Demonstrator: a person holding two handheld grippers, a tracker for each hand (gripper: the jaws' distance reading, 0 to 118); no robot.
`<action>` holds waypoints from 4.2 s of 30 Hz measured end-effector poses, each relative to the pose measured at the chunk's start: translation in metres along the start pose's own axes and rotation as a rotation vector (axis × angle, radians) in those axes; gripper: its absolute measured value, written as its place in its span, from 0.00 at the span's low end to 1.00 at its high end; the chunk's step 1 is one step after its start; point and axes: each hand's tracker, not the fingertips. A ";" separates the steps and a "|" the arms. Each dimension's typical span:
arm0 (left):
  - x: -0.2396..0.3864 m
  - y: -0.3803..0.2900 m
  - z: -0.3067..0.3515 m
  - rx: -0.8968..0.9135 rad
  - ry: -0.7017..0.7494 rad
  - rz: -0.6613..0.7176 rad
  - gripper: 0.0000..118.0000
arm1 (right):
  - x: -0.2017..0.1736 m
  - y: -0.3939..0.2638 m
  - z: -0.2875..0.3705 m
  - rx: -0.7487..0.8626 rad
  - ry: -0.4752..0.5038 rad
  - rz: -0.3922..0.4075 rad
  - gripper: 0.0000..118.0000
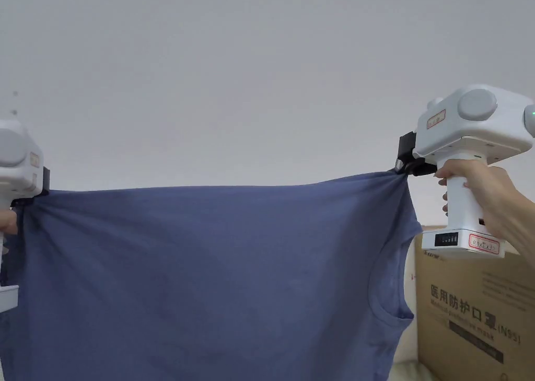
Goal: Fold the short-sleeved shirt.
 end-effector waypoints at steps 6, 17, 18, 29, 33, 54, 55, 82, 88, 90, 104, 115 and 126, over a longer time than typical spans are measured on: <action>0.007 -0.097 -0.048 -0.078 0.025 0.011 0.04 | 0.023 -0.086 -0.055 -0.164 -0.024 0.007 0.03; 0.027 -0.378 -0.113 -0.526 0.053 -0.026 0.04 | 0.104 -0.359 -0.143 -0.626 -0.143 -0.035 0.03; 0.026 -0.401 -0.111 -0.576 0.050 -0.022 0.04 | 0.110 -0.385 -0.144 -0.670 -0.156 -0.029 0.03; -0.024 -0.501 -0.006 -0.710 0.018 0.064 0.04 | 0.152 -0.491 -0.026 -0.788 -0.142 -0.101 0.03; -0.041 -0.503 0.070 -0.679 0.019 -0.036 0.04 | 0.157 -0.507 0.047 -0.795 -0.116 -0.067 0.03; -0.115 -0.554 0.293 -0.770 -0.055 -0.038 0.33 | 0.172 -0.560 0.305 -0.802 -0.113 -0.182 0.14; -0.116 -0.551 0.295 -0.757 -0.052 -0.024 0.33 | 0.170 -0.557 0.304 -0.804 -0.113 -0.171 0.14; -0.124 -0.567 0.313 -0.744 -0.100 0.020 0.85 | 0.153 -0.580 0.344 -0.784 -0.186 -0.049 0.00; -0.121 -0.604 0.294 -0.875 -0.156 0.031 0.04 | 0.155 -0.586 0.342 -0.803 -0.189 -0.075 0.00; -0.120 -0.606 0.296 -0.856 -0.152 0.002 0.03 | 0.156 -0.587 0.344 -0.806 -0.189 -0.087 0.00; -0.118 -0.597 0.299 -0.846 -0.151 -0.018 0.03 | 0.142 -0.589 0.305 -0.848 -0.078 0.089 0.65; -0.118 -0.591 0.298 -0.857 -0.154 -0.005 0.03 | 0.154 -0.592 0.299 -0.876 -0.107 0.067 0.02; -0.117 -0.542 0.262 -0.833 -0.162 -0.010 0.03 | 0.166 -0.525 0.266 -0.751 -0.075 -0.085 0.02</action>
